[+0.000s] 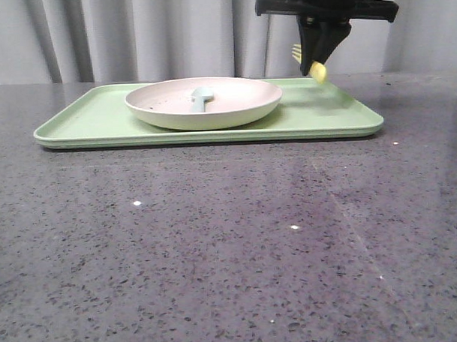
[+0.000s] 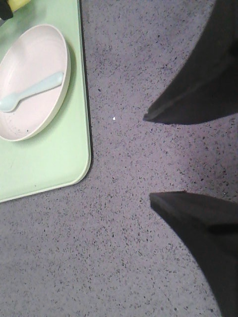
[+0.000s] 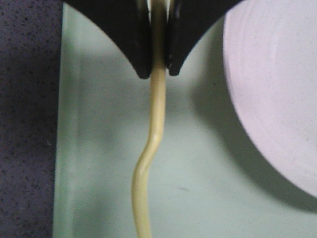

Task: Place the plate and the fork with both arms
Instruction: 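Lower the fork onto the tray beside the plate and release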

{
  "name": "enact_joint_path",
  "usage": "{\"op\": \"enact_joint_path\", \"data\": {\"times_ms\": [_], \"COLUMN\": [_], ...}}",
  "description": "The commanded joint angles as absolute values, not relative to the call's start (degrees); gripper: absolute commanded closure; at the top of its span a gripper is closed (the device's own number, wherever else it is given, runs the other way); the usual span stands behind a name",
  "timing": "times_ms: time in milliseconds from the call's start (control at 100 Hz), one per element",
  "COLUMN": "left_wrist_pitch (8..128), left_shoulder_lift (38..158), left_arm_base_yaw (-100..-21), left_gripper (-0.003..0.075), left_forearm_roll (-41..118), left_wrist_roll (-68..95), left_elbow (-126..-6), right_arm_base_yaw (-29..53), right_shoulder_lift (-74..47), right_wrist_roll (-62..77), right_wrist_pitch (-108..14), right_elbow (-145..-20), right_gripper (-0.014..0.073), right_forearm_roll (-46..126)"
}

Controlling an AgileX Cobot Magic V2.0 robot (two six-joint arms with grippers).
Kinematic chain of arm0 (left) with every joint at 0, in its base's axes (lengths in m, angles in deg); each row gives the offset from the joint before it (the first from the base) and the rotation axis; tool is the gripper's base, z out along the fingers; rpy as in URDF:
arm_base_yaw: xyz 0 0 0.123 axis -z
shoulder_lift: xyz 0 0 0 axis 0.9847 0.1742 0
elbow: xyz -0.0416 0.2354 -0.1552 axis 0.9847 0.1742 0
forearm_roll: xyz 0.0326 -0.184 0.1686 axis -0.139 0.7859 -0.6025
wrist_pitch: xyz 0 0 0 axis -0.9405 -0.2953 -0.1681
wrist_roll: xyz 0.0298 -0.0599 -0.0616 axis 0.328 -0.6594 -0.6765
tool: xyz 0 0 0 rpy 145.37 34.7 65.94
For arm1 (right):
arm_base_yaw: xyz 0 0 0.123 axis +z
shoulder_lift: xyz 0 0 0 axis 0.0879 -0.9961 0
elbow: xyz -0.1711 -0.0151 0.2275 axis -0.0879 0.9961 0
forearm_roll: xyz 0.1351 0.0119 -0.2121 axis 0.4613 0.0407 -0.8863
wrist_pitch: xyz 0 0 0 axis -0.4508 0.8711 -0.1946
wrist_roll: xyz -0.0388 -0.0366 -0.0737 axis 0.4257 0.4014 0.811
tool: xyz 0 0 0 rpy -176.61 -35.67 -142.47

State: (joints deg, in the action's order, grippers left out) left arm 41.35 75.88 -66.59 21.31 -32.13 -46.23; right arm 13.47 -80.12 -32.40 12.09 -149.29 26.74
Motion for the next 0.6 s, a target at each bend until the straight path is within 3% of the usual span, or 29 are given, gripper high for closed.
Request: {"op": "enact_joint_path", "data": {"times_ms": [0, 450, 590], "left_wrist_pitch": [44.82, 44.82, 44.82], "left_shoulder_lift": [75.96, 75.96, 75.96], "left_arm_base_yaw": [-66.61, -66.61, -66.61], "left_gripper": [0.0408, 0.0408, 0.0408], "left_forearm_roll": [22.14, 22.39, 22.56], "left_wrist_roll": [-32.52, -32.52, -32.52], "left_elbow": [-47.78, -47.78, -47.78], "right_arm_base_yaw": [13.14, 13.14, 13.14], "right_shoulder_lift": [-77.17, -78.23, -78.23], "right_wrist_roll": [-30.77, -30.06, -30.07], "right_wrist_pitch": [17.53, 17.53, 17.53], "right_elbow": [-150.64, -150.64, -150.64], "right_gripper": [0.066, 0.066, 0.0626], "right_forearm_roll": [27.57, 27.81, 27.81]}}
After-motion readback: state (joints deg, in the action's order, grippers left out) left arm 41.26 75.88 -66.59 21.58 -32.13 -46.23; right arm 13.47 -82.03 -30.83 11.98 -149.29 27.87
